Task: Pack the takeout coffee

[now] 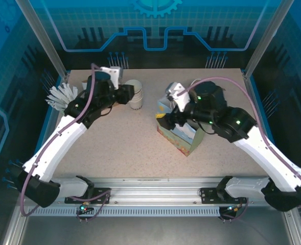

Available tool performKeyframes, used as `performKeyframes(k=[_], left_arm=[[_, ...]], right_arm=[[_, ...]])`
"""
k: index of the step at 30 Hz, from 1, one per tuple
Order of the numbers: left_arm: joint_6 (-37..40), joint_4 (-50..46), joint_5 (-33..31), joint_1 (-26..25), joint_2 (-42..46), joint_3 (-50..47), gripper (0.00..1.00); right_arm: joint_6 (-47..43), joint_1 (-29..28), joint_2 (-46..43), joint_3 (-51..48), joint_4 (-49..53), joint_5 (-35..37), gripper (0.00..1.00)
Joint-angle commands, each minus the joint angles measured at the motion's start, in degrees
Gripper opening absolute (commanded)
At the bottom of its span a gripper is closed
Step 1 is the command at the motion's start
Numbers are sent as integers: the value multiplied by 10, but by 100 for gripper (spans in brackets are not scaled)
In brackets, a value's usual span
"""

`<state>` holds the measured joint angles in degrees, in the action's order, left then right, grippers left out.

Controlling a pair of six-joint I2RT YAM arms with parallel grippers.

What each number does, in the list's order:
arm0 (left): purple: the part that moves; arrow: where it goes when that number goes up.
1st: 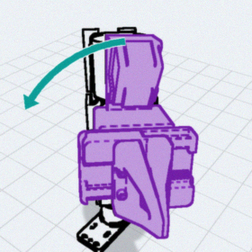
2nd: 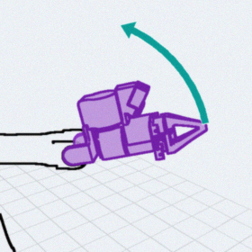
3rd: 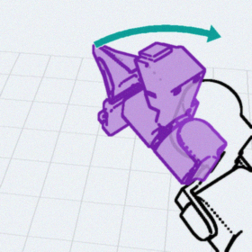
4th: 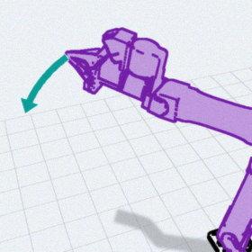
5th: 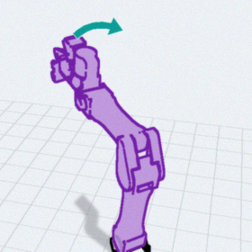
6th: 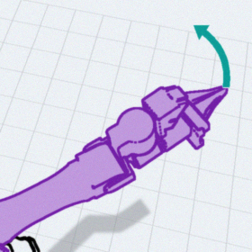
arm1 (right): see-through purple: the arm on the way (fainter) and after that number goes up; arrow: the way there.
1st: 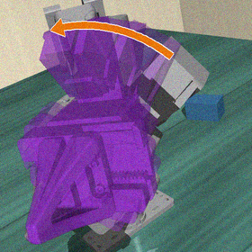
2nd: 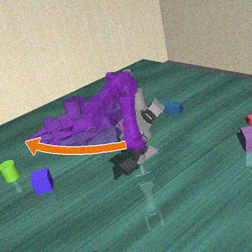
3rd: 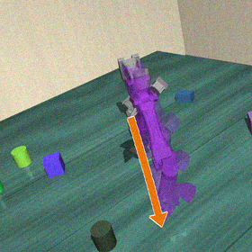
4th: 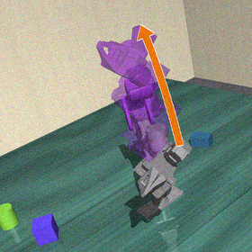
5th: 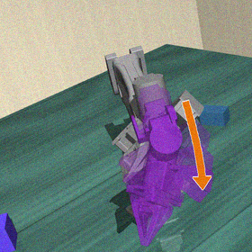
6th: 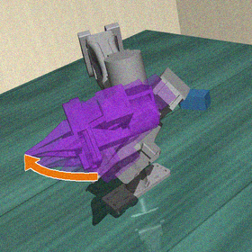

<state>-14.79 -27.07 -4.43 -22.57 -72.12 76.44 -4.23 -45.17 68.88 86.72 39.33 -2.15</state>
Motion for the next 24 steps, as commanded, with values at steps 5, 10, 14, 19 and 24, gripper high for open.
performKeyframes(k=[5,10,14,19,24], left_arm=[[-73,28,-27,102,-9,-65,60],[-80,37,-47,168,-121,-38,63],[-52,3,-77,184,-250,47,66],[-22,-34,-108,198,-387,151,70],[-12,-60,-111,213,-493,229,72]], right_arm=[[-15,-18,45,36,-12,26,90],[-18,-18,41,40,-10,28,90],[-20,-19,26,32,-7,40,90],[-26,-18,10,20,-1,58,91],[-31,-14,7,14,3,70,91]])
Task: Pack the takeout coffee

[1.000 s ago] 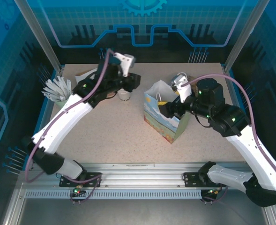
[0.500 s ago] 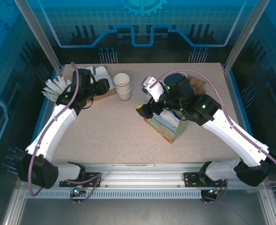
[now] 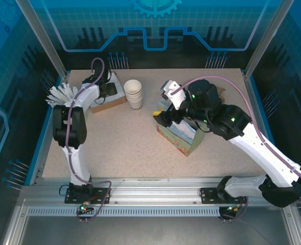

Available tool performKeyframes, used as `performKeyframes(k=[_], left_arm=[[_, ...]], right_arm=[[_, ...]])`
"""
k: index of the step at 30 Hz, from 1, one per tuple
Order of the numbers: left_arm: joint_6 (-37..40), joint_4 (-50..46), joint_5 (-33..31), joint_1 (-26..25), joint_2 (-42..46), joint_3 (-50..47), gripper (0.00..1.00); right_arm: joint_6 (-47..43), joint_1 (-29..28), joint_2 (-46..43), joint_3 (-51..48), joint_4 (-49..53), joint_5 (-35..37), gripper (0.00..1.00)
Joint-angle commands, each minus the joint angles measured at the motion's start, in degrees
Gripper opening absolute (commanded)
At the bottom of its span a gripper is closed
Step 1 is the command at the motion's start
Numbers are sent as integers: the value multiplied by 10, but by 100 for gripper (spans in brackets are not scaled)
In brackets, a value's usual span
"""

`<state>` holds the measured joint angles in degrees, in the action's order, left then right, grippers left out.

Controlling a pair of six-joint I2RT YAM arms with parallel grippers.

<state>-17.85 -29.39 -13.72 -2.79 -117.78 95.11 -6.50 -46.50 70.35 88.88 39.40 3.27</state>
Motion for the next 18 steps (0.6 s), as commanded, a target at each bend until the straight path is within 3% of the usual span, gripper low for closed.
performKeyframes(k=[1,11,18], left_arm=[[19,-41,-15,17,-51,54,73],[51,-103,0,25,-172,185,76],[54,-112,13,27,-187,195,68]], right_arm=[[-10,-2,-7,-7,4,15,91],[-9,0,-4,-7,9,18,91],[-6,0,-1,-7,10,18,91]])
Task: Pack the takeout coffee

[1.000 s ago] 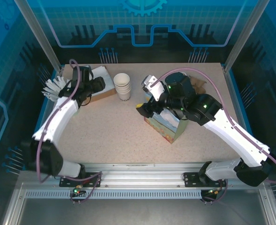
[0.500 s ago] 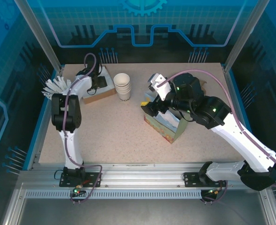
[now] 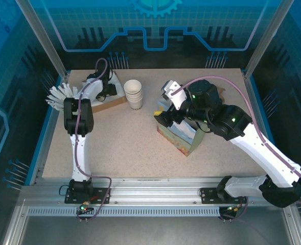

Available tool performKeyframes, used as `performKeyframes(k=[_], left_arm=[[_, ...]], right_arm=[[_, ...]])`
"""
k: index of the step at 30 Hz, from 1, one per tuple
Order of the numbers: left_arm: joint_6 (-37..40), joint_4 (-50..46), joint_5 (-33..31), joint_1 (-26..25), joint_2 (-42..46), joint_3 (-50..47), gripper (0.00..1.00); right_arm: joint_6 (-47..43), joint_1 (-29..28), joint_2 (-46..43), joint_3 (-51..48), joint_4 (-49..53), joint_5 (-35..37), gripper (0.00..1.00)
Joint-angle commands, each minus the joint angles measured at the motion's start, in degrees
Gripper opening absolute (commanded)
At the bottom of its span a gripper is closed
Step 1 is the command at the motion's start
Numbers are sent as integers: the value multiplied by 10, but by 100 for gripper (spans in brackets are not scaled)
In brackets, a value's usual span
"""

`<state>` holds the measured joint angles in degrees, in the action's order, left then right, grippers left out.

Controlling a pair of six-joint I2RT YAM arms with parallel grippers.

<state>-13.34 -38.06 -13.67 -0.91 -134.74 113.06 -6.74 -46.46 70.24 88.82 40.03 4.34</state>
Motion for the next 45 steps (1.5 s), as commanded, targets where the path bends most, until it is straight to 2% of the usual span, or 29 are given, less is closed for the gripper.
performKeyframes(k=[1,21,28,37,45], left_arm=[[9,-25,14,8,-16,15,67],[22,-26,19,10,34,11,35],[25,-25,19,10,46,12,28],[31,-26,19,13,54,10,27],[35,-27,26,19,47,7,14]], right_arm=[[-3,0,1,-7,4,7,91],[1,0,15,-6,10,-1,91],[-1,0,20,-3,13,-4,91],[-1,0,26,2,16,-6,91],[0,0,22,-1,20,-4,91]])
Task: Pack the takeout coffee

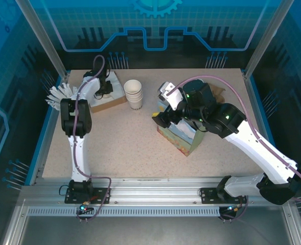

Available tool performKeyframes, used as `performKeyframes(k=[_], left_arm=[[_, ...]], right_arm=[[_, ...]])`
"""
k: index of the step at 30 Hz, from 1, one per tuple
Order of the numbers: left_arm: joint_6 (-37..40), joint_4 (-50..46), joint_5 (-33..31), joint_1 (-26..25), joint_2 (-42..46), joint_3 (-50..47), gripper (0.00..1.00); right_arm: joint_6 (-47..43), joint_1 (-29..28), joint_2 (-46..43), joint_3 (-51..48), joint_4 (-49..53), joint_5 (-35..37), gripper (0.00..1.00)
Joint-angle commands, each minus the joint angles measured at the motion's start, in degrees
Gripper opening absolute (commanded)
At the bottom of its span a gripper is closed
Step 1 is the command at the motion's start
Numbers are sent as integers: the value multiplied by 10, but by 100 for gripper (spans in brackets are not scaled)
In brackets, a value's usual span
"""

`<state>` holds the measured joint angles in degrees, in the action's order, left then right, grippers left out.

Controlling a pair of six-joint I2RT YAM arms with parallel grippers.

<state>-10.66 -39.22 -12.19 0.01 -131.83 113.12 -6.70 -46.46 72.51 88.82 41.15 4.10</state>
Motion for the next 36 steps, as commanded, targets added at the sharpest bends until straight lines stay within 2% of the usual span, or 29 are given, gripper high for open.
performKeyframes(k=[1,6,12,21,25,30,36], left_arm=[[8,-16,13,11,18,6,13],[8,-13,24,14,43,2,0],[-26,57,65,22,158,-79,0],[-110,195,151,32,395,-253,0],[-132,234,173,32,485,-309,0],[-140,246,216,29,571,-331,0],[-134,302,283,18,662,-368,0]], right_arm=[[0,-1,-1,-1,9,-1,91],[1,0,-1,-1,9,0,91],[4,0,-3,4,10,3,91],[27,0,-10,11,-12,0,91],[50,1,-3,29,-24,-21,91],[93,6,27,73,-31,-50,91],[205,49,92,167,-28,-135,90]])
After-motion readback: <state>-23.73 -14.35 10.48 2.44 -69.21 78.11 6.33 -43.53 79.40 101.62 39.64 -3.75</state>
